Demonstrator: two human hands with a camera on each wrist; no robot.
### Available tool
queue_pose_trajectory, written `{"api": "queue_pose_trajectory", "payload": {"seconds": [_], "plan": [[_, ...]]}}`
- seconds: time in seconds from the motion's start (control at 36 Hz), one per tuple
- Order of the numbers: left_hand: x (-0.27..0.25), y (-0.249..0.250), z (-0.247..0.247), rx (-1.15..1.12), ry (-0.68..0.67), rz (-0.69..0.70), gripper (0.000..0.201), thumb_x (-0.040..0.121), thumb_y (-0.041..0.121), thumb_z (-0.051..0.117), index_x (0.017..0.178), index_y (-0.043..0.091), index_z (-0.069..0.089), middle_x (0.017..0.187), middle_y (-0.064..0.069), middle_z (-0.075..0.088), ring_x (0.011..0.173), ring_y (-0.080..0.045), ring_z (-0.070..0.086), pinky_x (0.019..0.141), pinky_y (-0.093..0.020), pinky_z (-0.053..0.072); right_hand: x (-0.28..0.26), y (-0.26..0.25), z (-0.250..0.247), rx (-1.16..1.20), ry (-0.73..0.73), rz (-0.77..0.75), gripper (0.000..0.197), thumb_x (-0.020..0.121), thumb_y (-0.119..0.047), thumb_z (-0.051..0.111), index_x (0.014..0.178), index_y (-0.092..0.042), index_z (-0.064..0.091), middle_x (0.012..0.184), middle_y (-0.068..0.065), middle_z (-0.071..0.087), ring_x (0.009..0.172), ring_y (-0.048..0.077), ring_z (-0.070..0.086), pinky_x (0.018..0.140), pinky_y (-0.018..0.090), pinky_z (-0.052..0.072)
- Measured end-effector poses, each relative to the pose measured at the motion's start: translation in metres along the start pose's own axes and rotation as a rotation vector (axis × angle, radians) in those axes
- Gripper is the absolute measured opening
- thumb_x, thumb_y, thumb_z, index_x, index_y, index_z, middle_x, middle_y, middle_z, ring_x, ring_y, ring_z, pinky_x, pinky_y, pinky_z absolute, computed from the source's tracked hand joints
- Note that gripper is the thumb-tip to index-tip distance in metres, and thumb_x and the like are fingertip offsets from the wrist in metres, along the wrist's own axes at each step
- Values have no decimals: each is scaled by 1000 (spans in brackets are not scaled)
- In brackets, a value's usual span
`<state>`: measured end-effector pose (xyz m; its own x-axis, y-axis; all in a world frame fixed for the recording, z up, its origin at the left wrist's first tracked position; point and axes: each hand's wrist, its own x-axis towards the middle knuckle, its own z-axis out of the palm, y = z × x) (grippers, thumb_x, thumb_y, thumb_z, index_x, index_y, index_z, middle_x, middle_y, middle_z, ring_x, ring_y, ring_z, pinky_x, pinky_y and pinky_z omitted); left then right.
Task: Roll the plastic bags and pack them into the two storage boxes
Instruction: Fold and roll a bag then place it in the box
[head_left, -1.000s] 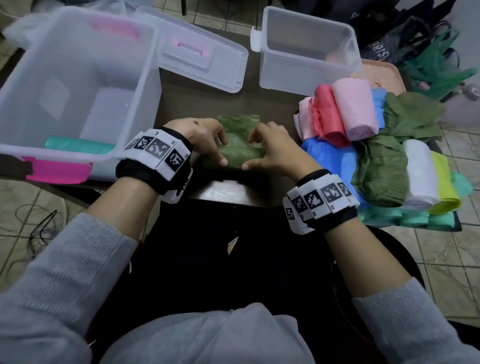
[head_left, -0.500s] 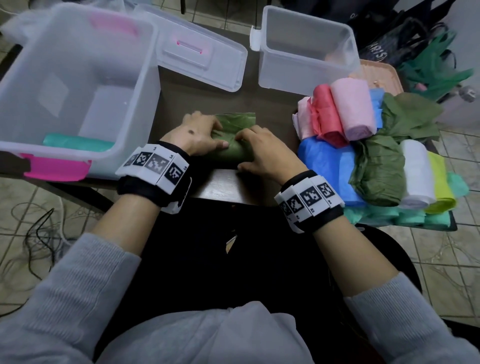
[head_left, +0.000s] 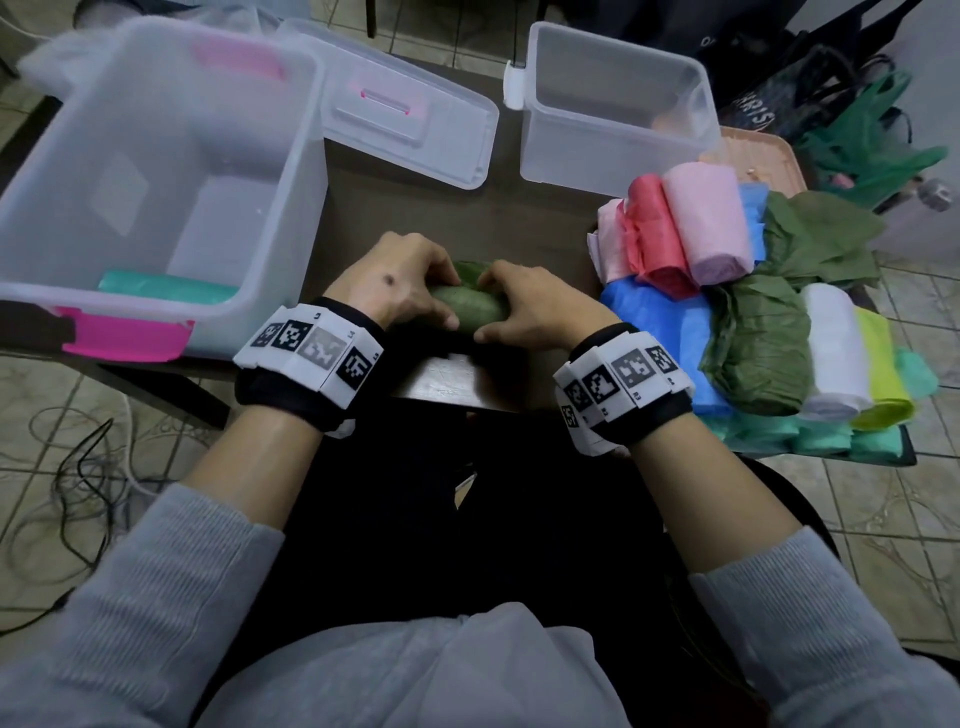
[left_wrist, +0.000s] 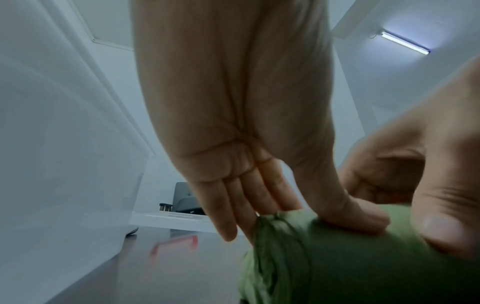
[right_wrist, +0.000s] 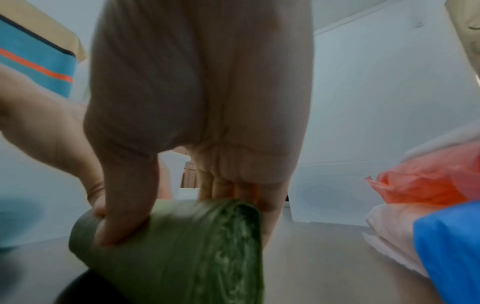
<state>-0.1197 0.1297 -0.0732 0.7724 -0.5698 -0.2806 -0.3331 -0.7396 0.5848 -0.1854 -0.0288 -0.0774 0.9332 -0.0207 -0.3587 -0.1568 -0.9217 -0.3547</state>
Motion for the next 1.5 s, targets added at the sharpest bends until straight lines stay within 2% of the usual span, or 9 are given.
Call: {"api": "queue_pose_trajectory", "payload": {"seconds": [0.31, 0.56, 0.78, 0.86, 1.0, 1.17, 1.36, 1.42, 1.5], "plan": [[1, -5, 2, -27, -124, -3, 34, 88, 38, 61, 120, 27, 60, 120, -5, 61, 98, -14, 53, 88, -25, 39, 1, 4, -14, 75, -191, 47, 38, 88, -36, 61, 121, -17, 61, 107, 4, 64, 94, 18, 59, 82, 28, 44], [2, -5, 2, -69, -147, -17, 33, 88, 34, 63, 120, 27, 61, 117, -2, 63, 102, -15, 57, 89, -27, 41, 14, 0, -2, -28, -143, 53, 97, 60, -61, 78, 138, -20, 37, 131, 4, 43, 124, 21, 35, 103, 37, 36], [1, -6, 3, -81, -106, 37, 33, 87, 32, 64, 119, 24, 64, 107, 3, 59, 108, -14, 56, 88, -22, 36, 13, -4, 13, -66, -43, -56, 75, 65, -61, 74, 117, -13, 49, 104, 0, 36, 108, 20, 38, 89, 30, 35], [2, -6, 6, -50, -72, 54, 35, 90, 29, 62, 123, 19, 62, 134, -4, 51, 127, -19, 46, 99, -23, 30, 10, -4, 16, -73, -10, -94, 68, 73, -58, 69, 115, -9, 50, 105, 5, 44, 105, 23, 46, 87, 32, 37], [1, -3, 14, -151, 29, 17, 53, 90, 27, 60, 140, 19, 42, 139, -7, 50, 129, -19, 46, 109, -30, 32, 3, -2, 24, -71, 49, -99, 62, 83, -49, 63, 121, -3, 47, 120, 17, 51, 112, 30, 48, 92, 35, 37], [-5, 19, 1, -138, 261, 118, 43, 96, 29, 52, 136, 16, 46, 140, -5, 48, 131, -18, 42, 105, -23, 28, -1, -3, 28, 77, 52, -57, 56, 87, -45, 60, 122, -2, 48, 120, 16, 52, 110, 29, 49, 88, 32, 37], [-39, 28, -52, -341, 629, 153, 38, 95, 22, 52, 132, 13, 50, 130, -2, 57, 113, -8, 54, 97, -14, 40, 2, -31, 6, 482, 86, -28, 35, 87, -41, 62, 104, -12, 52, 87, -2, 57, 74, 9, 54, 63, 22, 40], [-52, 21, -67, -358, 751, 112, 37, 95, 21, 52, 131, 14, 50, 126, 0, 59, 105, -2, 53, 86, -3, 39, 3, -46, -5, 608, 100, -55, 26, 89, -37, 61, 95, -14, 53, 80, -4, 57, 68, 7, 54, 61, 22, 44], [-71, 2, -84, -351, 931, 22, 35, 95, 22, 50, 130, 15, 51, 127, 2, 58, 109, -3, 53, 90, -7, 39, 5, -70, -21, 720, 105, -114, 21, 91, -36, 59, 89, -15, 54, 78, -1, 57, 66, 10, 56, 61, 24, 46]]}}
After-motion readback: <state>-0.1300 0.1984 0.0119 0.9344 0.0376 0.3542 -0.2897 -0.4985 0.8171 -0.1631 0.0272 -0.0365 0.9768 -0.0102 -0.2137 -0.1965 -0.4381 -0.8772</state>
